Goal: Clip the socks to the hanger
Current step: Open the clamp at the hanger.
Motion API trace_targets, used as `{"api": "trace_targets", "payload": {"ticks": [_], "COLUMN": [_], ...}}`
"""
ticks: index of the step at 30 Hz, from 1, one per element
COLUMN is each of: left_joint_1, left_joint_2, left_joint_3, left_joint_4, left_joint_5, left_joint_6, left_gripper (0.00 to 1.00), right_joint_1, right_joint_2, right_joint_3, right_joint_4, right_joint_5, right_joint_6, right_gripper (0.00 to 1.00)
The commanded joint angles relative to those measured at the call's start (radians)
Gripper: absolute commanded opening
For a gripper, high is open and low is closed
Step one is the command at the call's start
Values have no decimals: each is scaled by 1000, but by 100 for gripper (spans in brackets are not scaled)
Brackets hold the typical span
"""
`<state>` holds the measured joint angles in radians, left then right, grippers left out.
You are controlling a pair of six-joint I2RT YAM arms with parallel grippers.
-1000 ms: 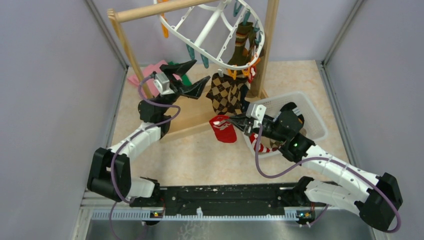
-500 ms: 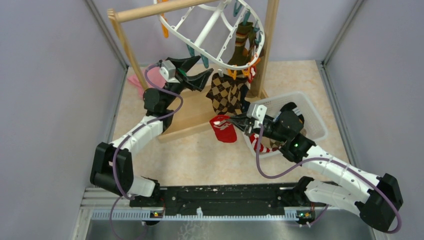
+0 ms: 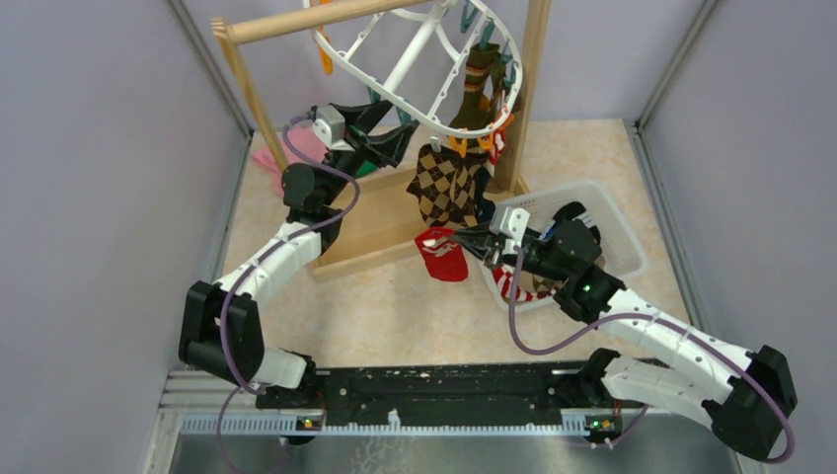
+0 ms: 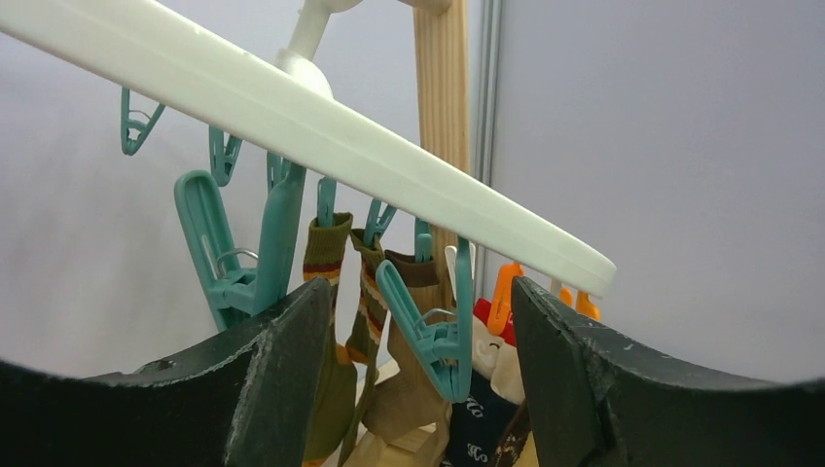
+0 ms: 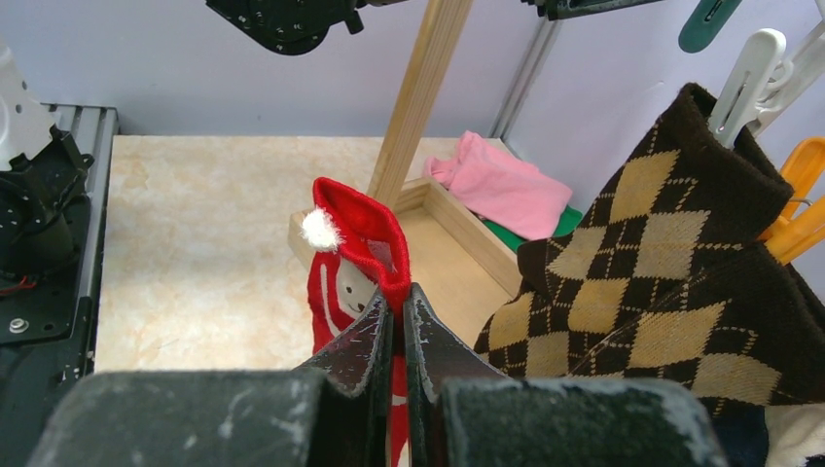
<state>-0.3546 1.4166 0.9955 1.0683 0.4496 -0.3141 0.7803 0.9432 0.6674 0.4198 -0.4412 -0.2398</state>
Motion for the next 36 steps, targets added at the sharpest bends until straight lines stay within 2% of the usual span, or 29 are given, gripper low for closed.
{"api": "trace_targets", "payload": {"ticks": [1,23,32,36], "left_joint_1": [-4,-3,-3,-3], "left_joint_2": [15,57,62,60], "left_joint_3": [54,147,168,176], "left_joint_4": [-22,-94,-113,-127], "left_joint_5": [-14,24,32,43], "left_joint_6": [0,-30,-45,-51], "left_gripper": [73,68,63,57], "right_joint_1": [-4,-4,-5,-5], "right_joint_2": [-24,-35,-38,-36], "right_joint_3": [-4,-11,-12,-12], "right_joint_4": [37,36,36,37], "right_joint_5": [-3,6,9,7], "right_joint_6": [7,2,2,2], "right_gripper": [0,0,0,0]}}
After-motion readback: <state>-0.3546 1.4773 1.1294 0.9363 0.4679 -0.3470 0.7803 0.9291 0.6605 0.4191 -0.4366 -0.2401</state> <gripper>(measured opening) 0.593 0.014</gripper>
